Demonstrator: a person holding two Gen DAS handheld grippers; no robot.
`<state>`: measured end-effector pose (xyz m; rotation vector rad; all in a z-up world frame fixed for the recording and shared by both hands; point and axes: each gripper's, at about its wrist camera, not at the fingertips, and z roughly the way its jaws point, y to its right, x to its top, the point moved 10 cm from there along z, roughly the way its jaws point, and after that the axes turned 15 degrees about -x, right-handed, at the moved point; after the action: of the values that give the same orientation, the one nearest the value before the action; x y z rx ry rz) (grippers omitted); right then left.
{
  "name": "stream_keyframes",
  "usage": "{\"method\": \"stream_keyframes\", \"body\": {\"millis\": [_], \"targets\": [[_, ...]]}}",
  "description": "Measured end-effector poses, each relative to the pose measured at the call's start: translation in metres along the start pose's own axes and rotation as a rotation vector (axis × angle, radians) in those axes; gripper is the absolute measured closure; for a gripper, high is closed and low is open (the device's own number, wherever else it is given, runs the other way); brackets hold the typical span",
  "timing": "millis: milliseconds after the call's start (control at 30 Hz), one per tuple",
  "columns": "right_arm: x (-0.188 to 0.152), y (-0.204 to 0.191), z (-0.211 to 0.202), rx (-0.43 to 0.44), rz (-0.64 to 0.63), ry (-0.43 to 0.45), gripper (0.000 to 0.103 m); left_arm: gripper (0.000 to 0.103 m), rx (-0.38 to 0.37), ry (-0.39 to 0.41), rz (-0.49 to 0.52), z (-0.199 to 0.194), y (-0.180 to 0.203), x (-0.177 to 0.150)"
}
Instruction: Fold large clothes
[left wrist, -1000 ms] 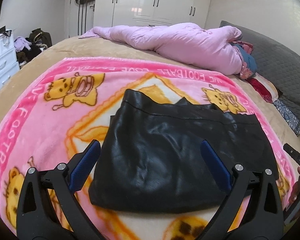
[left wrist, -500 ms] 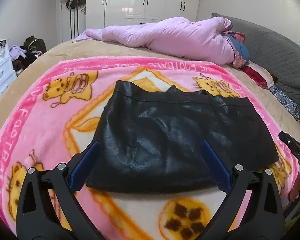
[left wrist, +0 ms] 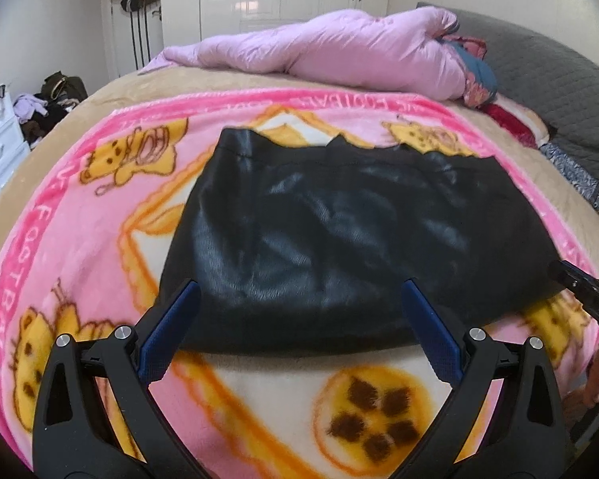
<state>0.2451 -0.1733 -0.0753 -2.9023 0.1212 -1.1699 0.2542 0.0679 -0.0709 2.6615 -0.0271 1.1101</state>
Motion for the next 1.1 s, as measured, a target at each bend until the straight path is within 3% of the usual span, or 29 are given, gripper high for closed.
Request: {"method": "stream_keyframes", "body": {"millis": [100,200,333,400,600,667,733,867,1100], "targets": [[-0.012,0.01,0.02,-0.084,0.001,-0.081,0.063,0.01,0.007,-0.07,-0.058,0.021,-0.017,-0.018],[-0.02,0.016,0.031,-0.041,0.065,-0.146,0.062,0.009,-0.045,-0.103,-0.115,0.041,-0.031,-0.033],[-0.02,0.018,0.029,-0.018,0.095,-0.151,0.062,0.009,-0.043,-0.085,-0.083,0.035,-0.028,-0.034],[-0.018,0.017,0.024,-0.017,0.097,-0.135,0.06,0.009,-0.041,-0.081,-0.081,0.028,-0.027,-0.031],[-0.008,0.012,-0.005,0.009,0.102,-0.019,0.039,0.009,-0.07,-0.056,-0.108,0.009,-0.021,-0.032],[-0.005,0.01,-0.016,0.017,0.102,0.022,0.021,0.009,-0.068,-0.05,-0.101,0.003,-0.019,-0.032],[-0.003,0.01,-0.027,0.01,0.112,0.067,0.011,0.009,-0.07,-0.044,-0.094,-0.004,-0.018,-0.034],[0.004,0.011,-0.04,0.011,0.126,0.127,0.006,0.009,-0.077,-0.032,-0.096,-0.014,-0.015,-0.035],[0.005,0.005,-0.048,0.035,0.13,0.158,0.005,0.009,-0.084,-0.005,-0.074,-0.035,-0.014,-0.038]]}}
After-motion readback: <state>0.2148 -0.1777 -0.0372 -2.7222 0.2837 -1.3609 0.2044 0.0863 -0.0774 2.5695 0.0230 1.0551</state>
